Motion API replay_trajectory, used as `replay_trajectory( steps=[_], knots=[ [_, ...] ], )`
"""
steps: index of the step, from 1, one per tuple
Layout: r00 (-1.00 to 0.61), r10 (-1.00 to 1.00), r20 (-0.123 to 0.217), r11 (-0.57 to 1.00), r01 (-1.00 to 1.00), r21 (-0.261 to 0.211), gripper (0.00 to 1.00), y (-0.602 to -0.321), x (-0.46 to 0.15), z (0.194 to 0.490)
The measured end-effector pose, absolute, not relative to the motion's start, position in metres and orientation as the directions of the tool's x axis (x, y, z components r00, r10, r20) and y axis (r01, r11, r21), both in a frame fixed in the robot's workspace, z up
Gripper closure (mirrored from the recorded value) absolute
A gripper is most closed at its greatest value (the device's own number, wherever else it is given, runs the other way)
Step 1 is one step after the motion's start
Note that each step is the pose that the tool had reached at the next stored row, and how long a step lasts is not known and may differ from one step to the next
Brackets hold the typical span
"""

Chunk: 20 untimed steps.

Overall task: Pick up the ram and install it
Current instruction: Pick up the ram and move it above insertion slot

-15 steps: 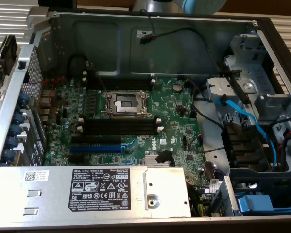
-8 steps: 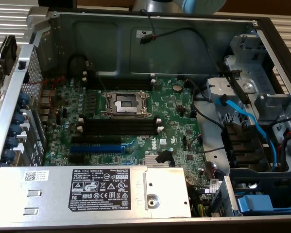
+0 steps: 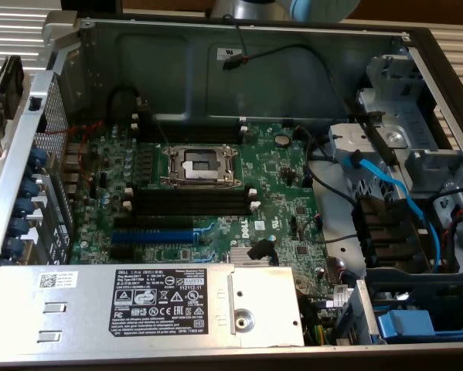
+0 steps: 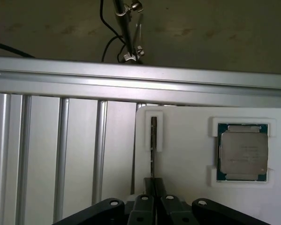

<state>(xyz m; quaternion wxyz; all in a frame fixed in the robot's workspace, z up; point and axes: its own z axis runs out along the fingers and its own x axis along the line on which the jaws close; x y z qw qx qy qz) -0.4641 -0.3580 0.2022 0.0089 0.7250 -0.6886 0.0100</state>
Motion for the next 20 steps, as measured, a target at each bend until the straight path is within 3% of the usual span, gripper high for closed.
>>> replay_trajectory(
  steps=[13, 20],
  knots=[
    [0.051, -0.998, 0.027, -0.051, -0.999, -0.001, 0.88, -0.358, -0.464, 0.203],
    [0.051, -0.998, 0.026, -0.051, -0.999, -0.001, 0.88, -0.358, -0.464, 0.222]
  ],
)
